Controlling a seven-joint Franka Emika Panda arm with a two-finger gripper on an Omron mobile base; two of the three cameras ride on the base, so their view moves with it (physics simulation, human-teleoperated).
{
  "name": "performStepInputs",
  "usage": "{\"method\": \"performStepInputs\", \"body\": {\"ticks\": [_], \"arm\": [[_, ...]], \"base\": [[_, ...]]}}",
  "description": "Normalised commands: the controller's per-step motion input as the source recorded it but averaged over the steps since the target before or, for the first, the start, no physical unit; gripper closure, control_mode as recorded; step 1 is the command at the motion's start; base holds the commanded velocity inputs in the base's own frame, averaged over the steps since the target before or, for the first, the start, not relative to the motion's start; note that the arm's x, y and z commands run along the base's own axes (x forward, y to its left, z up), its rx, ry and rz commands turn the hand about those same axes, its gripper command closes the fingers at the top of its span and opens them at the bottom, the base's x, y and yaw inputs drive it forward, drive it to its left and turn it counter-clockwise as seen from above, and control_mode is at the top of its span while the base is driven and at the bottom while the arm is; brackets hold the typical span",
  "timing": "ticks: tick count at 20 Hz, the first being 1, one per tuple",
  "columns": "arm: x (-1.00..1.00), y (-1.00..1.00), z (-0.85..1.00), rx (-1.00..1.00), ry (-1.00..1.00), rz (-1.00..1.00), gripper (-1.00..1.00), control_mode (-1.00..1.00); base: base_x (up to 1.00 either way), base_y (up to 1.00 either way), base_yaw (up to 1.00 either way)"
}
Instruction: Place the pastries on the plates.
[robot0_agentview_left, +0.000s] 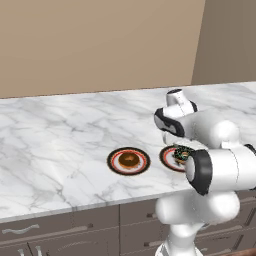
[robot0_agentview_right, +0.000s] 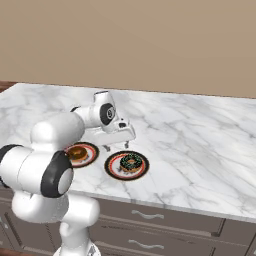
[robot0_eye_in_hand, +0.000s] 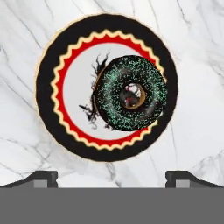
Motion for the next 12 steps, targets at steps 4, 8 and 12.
{"method": "performStepInputs", "body": {"ticks": [4,8,12], "arm": [[-1.00,-0.17,0.64,0.03,-0.58,0.00,-1.00,-1.00],[-1.00,-0.59,0.38,0.10,-0.51,-0.05,-1.00,-1.00],[0.00,0.00,0.00,0.00,0.00,0.00,-1.00,-1.00]], "base": [[0.00,0.00,0.00],[0.00,0.00,0.00],[0.00,0.00,0.00]]}}
